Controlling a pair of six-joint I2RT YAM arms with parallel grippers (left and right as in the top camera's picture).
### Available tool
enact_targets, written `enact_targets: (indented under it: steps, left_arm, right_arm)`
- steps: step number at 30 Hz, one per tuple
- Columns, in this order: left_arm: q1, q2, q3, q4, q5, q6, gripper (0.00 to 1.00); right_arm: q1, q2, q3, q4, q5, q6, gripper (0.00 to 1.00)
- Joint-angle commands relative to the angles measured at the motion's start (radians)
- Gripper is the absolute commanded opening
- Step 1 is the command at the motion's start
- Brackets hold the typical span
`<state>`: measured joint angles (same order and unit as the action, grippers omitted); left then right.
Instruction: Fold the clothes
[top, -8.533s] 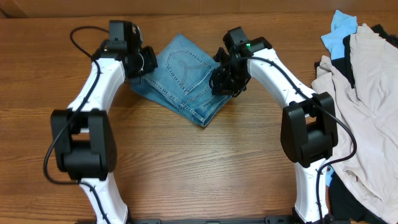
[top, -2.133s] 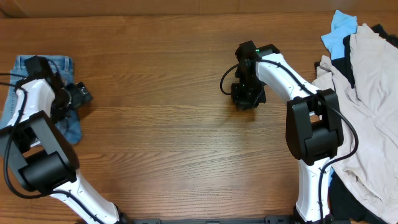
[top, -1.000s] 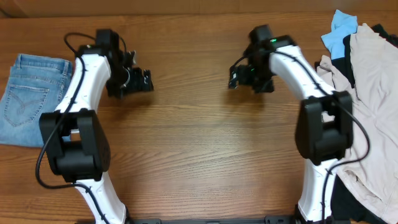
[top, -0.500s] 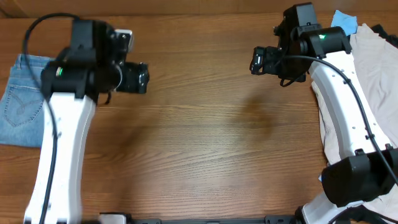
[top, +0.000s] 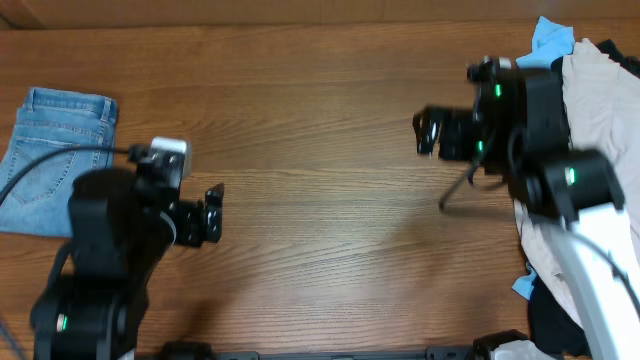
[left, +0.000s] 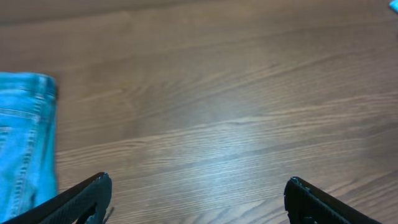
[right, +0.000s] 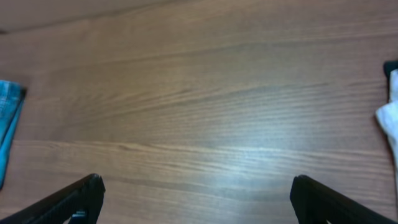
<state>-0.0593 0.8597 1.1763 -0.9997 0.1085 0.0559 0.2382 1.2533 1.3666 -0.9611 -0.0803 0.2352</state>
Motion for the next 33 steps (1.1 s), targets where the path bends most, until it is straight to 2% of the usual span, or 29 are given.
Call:
enact_targets:
  steps: [1,6,10,28,33]
  left_arm:
    - [0.000,-0.060,-0.041,0.015,-0.128,0.023,0.98]
    - [0.000,-0.035,-0.118,0.161,-0.163,0.019,1.00]
    - [0.000,0.017,-0.160,0.233,-0.163,0.019,1.00]
    - [0.000,0.496,-0.167,0.234,-0.168,0.019,1.00]
    - [0.000,0.617,-0.167,0.235,-0.163,0.019,1.00]
  right_arm:
    - [0.023,-0.163,-0.185,0.068,0.045,0.005,1.00]
    - [0.019,-0.310,-0.345,0.073,0.069,0.005,1.00]
    - [0.019,-0.311,-0.352,0.019,0.068,0.005,1.00]
    - [0.020,-0.161,-0.352,0.010,0.068,0.005,1.00]
    - [0.025,-0.168,-0.360,0.009,0.068,0.005,1.00]
